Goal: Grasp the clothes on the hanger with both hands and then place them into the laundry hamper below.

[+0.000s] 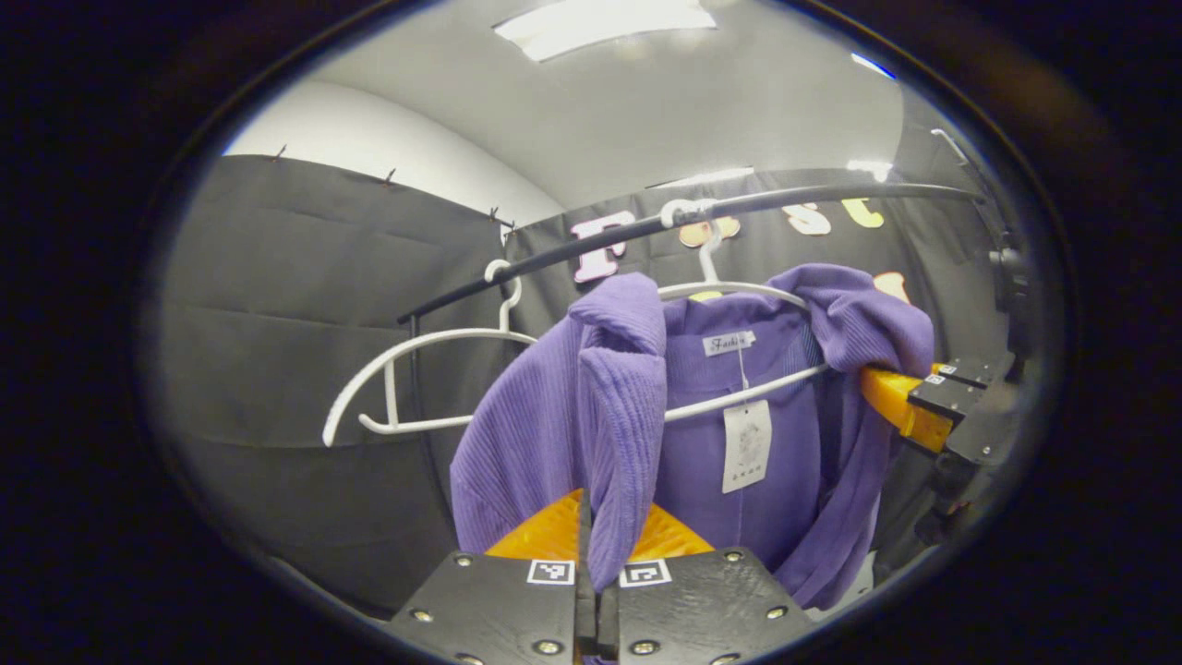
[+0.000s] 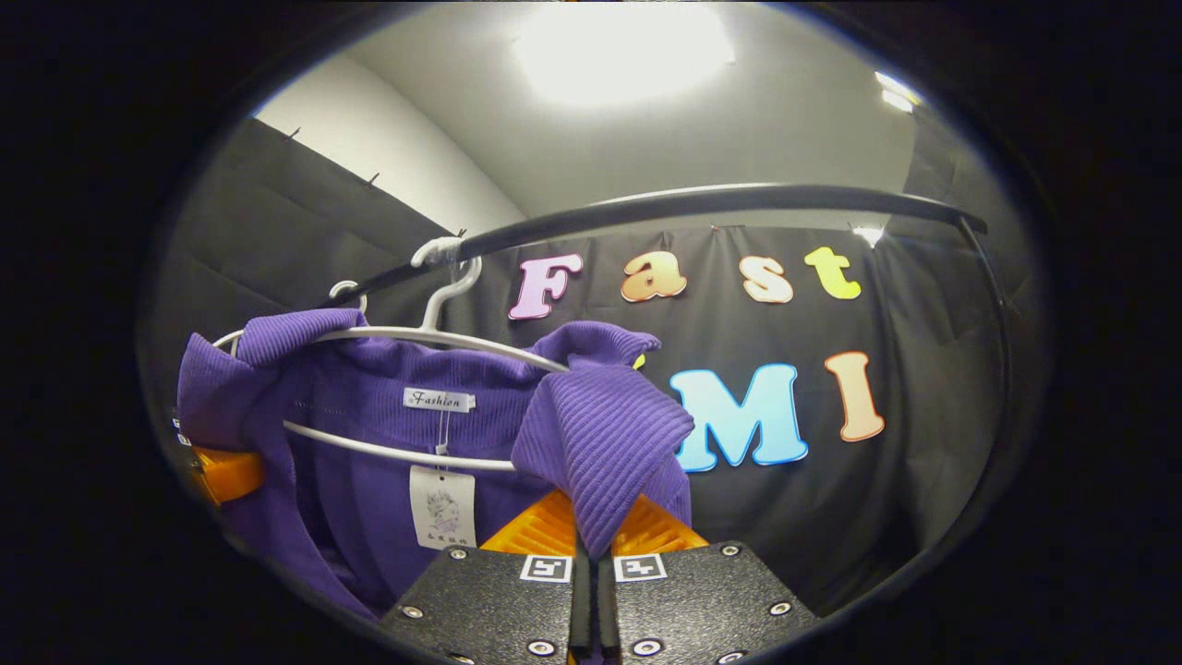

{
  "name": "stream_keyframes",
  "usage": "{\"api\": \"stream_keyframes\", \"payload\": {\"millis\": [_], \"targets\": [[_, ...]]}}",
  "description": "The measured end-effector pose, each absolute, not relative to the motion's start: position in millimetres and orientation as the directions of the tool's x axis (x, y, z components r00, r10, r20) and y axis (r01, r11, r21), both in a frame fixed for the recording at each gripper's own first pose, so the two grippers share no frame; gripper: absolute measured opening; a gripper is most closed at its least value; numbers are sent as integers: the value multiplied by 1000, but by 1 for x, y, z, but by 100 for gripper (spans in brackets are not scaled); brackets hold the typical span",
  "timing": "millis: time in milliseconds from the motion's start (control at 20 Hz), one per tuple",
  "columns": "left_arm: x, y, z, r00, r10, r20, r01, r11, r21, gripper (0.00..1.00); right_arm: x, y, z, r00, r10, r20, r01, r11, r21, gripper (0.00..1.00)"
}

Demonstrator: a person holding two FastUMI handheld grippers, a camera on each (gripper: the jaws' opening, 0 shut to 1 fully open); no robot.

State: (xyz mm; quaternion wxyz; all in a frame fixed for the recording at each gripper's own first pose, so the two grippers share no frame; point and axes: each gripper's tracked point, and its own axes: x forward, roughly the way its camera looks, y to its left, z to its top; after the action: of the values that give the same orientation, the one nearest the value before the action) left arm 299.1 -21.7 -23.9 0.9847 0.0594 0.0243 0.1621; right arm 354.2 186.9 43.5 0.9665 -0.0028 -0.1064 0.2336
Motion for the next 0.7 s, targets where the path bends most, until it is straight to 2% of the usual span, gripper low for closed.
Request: {"api": "stream_keyframes", "payload": {"millis": [200,300,700], "targets": [[280,-22,8,947,320,13,-319,938,134,7,353,175,72,871,414,266,-411,909,-68,2],[272,-14,22,942,335,27,-335,932,139,2,355,166,82,872,392,291,-387,919,-79,2],[258,39,60,900,426,89,-435,883,176,0,387,127,122,877,291,382,-264,957,-122,2]]}}
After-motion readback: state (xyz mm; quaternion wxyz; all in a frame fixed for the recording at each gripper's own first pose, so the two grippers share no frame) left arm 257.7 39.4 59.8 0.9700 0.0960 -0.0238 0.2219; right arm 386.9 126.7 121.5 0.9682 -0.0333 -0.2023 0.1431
